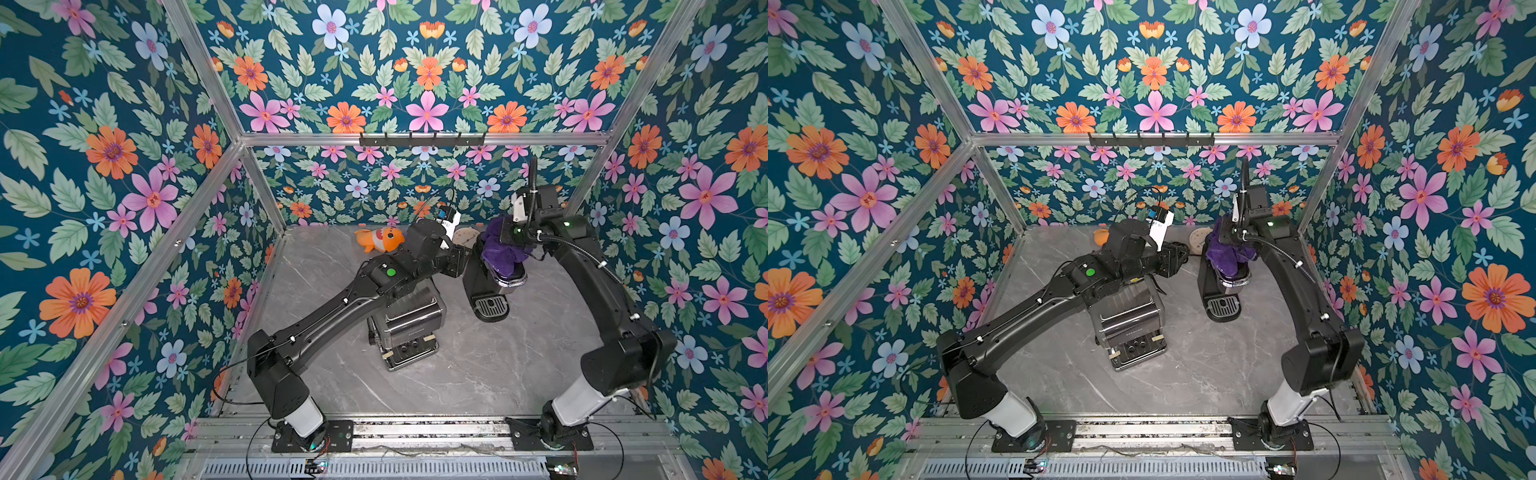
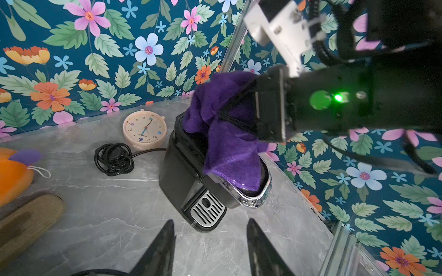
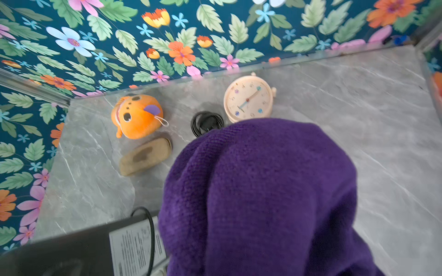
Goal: Wipe the surface of a coffee machine
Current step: Wipe the dirt from the surface of the coffee machine.
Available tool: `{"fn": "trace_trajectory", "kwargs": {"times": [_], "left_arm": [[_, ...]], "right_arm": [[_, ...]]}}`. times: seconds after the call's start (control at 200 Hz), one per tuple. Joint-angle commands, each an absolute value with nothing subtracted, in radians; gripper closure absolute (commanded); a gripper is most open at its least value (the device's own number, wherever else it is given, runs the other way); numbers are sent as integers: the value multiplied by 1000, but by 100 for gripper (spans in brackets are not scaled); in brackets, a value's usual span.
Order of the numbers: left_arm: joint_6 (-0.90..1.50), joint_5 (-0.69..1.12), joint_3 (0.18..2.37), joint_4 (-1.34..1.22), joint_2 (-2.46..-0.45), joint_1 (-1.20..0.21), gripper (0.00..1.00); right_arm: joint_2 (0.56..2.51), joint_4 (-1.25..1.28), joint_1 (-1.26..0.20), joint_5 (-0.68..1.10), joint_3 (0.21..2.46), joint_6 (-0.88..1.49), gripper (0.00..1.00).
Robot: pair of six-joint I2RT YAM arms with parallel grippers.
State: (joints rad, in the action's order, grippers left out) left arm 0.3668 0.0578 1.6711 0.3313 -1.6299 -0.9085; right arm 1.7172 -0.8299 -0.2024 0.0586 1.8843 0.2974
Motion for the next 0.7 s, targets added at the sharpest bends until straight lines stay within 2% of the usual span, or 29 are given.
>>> {"fn": "trace_trajectory", "kwargs": {"times": [0.0, 0.105, 0.235, 0.695], "left_arm": [[350, 73, 1687, 334, -1643, -904, 50], [348, 88, 1697, 333, -1657, -899, 50], [346, 97, 1701, 336, -1661, -896, 50], [376, 130, 1660, 313, -1643, -894, 50]], "right_arm": [[1827, -856, -191, 122, 2000, 283, 100], [1897, -902, -184, 133, 2090, 296, 100], [1883, -884, -153, 136, 2042, 340, 100], [1515, -597, -76, 218, 1420, 533, 100]]}}
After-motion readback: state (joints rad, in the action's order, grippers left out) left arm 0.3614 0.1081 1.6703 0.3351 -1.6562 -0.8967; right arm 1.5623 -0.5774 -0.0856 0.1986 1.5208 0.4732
